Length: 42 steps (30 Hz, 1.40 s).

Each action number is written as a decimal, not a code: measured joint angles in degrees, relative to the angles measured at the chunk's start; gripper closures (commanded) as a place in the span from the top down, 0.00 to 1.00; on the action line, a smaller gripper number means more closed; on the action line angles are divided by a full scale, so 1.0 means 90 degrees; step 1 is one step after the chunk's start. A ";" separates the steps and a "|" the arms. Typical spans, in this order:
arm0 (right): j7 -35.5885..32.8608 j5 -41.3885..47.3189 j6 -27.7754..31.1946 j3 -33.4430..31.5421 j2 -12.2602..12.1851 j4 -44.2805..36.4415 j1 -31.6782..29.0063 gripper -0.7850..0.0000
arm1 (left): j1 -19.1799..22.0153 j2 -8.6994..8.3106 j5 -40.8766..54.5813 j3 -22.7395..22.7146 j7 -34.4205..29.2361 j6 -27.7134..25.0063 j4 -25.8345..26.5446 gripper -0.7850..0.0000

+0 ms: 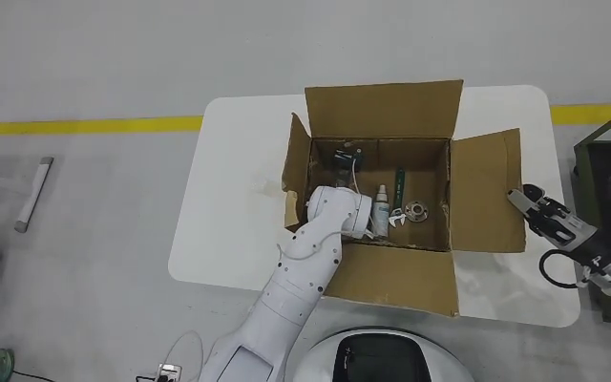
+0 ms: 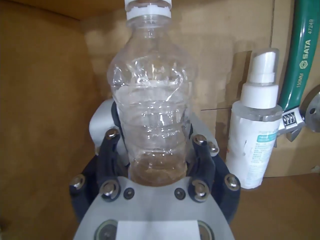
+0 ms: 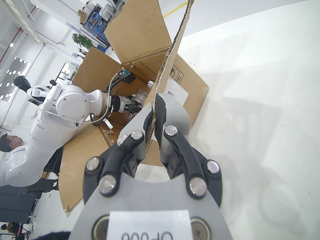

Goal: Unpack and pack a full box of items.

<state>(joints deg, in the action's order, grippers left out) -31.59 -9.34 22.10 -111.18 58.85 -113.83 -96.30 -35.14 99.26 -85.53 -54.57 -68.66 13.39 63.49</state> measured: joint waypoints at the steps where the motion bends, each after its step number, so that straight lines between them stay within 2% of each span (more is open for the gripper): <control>1: 0.0006 -0.0001 -0.0002 0.0002 0.0000 0.0006 0.0010 0.00 | -0.0008 -0.0004 -0.0075 0.0011 0.0014 -0.0043 0.0068 0.00; 5: 0.0017 0.0004 -0.0003 -0.0004 -0.0004 0.0042 0.0047 0.00 | -0.0139 -0.0032 -0.0268 -0.0041 -0.0102 -0.0156 0.0712 0.00; 15: -0.0016 0.0029 0.0011 0.0002 -0.0015 0.0093 0.0116 0.00 | -0.0770 -0.0212 -0.0883 -0.0736 -0.0741 -0.0406 0.3253 0.00; 21: -0.0060 -0.0003 0.0027 0.0024 -0.0023 0.0114 0.0157 0.00 | -0.0881 -0.0285 -0.1659 -0.1075 -0.0888 -0.0564 0.4149 0.00; 24: -0.0082 -0.0014 0.0020 0.0017 -0.0029 0.0128 0.0176 0.00 | -0.0929 -0.0302 -0.1802 -0.1249 -0.0974 -0.0663 0.4333 0.00; 31: -0.0117 -0.0062 0.0019 0.0002 -0.0040 0.0154 0.0200 0.00 | -0.0965 -0.0353 -0.2163 -0.1770 -0.0862 -0.0729 0.4116 0.00; 36: -0.0126 -0.0093 0.0010 0.0005 -0.0046 0.0186 0.0202 0.00 | -0.0970 -0.0360 -0.2128 -0.2089 -0.0819 -0.0560 0.3996 0.00; 42: -0.0137 -0.0117 -0.0022 0.0006 -0.0053 0.0171 0.0221 0.00 | -0.0965 -0.0383 -0.2231 -0.2383 -0.0864 -0.0616 0.4371 0.00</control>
<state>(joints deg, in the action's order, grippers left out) -32.82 -10.39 21.90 -111.13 58.37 -112.29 -94.31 -43.83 95.81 -105.61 -76.01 -76.44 7.85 102.83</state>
